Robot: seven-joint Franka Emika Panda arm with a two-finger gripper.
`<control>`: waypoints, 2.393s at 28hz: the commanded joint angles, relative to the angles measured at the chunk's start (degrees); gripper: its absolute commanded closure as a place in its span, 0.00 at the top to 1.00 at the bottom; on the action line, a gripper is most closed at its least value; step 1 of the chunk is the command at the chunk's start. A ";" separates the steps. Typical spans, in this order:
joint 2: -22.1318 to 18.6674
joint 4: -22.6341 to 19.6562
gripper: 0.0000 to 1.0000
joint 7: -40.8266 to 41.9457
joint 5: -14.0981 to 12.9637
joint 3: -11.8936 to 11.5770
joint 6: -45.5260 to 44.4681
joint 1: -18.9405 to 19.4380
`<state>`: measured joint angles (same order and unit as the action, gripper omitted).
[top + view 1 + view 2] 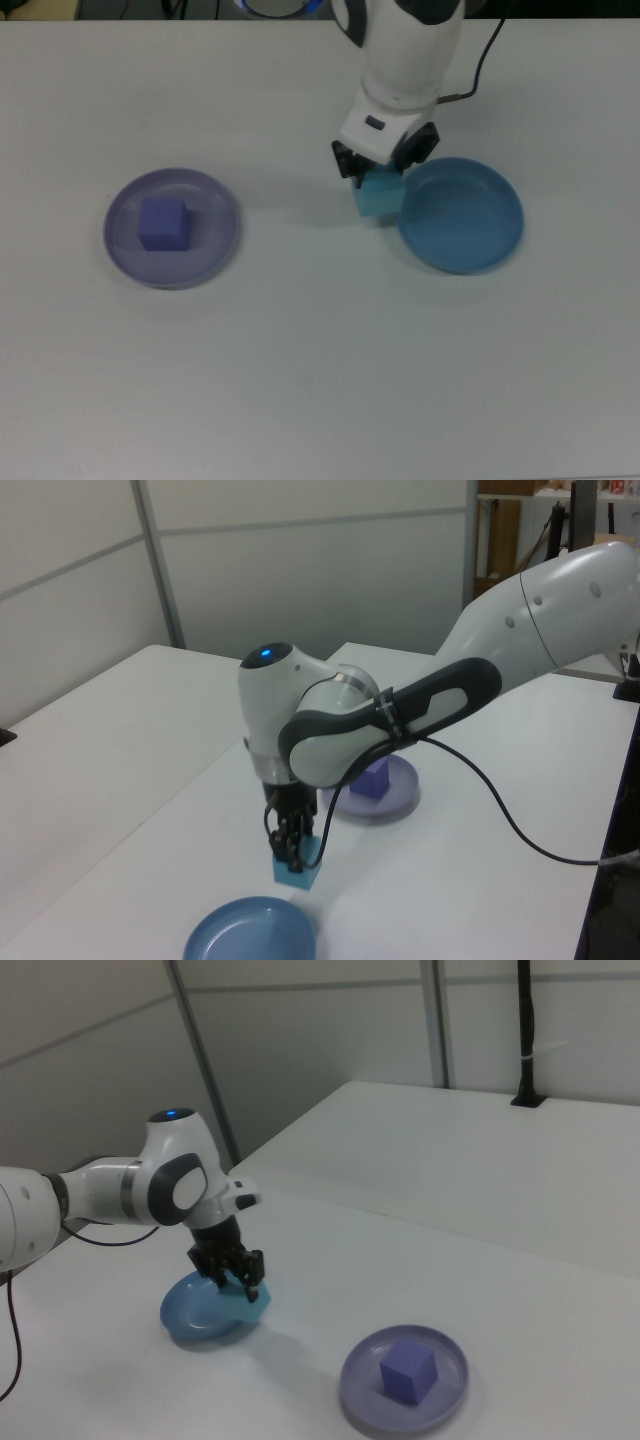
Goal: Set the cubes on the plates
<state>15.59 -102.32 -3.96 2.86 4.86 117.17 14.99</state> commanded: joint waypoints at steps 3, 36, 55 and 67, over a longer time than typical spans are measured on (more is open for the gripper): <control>2.69 2.13 0.20 -5.09 1.27 1.99 0.60 3.20; -11.11 2.21 1.00 -11.86 1.71 -7.67 -12.31 4.96; -17.26 2.21 1.00 -2.46 -1.71 -11.28 -16.27 -3.65; -18.58 2.30 1.00 -0.79 -3.30 -11.54 -16.54 -5.24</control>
<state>-1.56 -99.06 -6.73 1.09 -6.38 101.02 10.06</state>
